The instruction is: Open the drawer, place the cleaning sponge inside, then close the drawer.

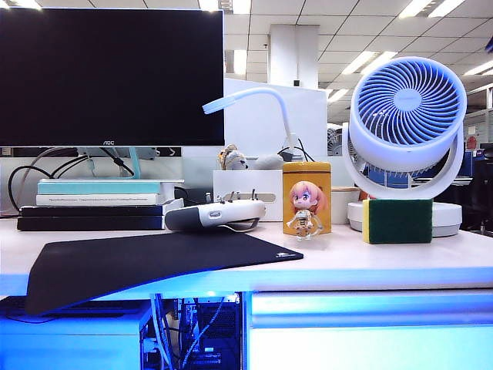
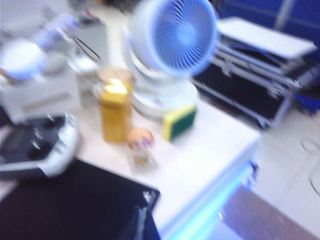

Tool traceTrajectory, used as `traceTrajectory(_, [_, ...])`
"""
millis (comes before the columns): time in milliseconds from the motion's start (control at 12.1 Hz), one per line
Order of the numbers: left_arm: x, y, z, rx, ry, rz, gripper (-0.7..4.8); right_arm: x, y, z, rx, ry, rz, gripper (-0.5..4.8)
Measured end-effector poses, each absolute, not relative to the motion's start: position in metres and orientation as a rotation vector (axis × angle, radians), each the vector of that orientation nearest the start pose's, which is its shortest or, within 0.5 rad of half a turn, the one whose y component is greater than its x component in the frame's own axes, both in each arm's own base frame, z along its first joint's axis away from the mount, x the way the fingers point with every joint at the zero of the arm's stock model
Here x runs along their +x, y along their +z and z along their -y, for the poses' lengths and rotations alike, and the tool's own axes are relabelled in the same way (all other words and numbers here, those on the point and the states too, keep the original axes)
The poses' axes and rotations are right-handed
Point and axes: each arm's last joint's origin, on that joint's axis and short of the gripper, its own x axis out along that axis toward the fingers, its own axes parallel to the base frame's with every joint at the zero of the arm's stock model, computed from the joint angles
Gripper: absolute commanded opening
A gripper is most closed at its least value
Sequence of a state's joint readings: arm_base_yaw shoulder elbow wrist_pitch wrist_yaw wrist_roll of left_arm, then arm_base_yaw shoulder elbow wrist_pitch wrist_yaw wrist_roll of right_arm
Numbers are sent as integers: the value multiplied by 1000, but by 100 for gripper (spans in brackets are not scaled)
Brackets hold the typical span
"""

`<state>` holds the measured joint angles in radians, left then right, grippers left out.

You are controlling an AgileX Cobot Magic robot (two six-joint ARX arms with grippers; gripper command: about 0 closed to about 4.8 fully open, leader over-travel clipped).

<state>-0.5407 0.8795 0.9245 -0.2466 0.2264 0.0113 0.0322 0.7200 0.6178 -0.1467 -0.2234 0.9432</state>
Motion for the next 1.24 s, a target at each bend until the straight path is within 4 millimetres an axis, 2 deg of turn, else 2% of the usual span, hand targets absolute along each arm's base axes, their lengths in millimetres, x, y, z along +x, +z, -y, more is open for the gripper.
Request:
traceTrajectory(247, [150, 351, 115, 67, -828, -269, -6, 175, 279, -13, 984, 139, -440, -5])
traceTrajectory(577, [149, 349, 115, 75, -819, -290, -6, 196, 260, -14, 1004, 143, -569, -5])
traceTrajectory(659, [149, 350, 115, 74, -823, -289, -6, 209, 250, -10, 1009, 167, -609, -5])
traceTrajectory(741, [149, 350, 116, 71, -845, -289, -6, 223, 232, 3, 1045, 218, -713, -5])
traceTrajectory(824, [150, 351, 116, 68, -842, -275, -6, 226, 224, 12, 1037, 259, -745, -5])
traceTrajectory(988, [150, 353, 116, 64, -844, -256, -6, 225, 222, 25, 988, 298, -730, -5])
traceTrajectory(1236, [150, 353, 116, 64, -843, -256, -6, 220, 222, 52, 968, 250, -662, -5])
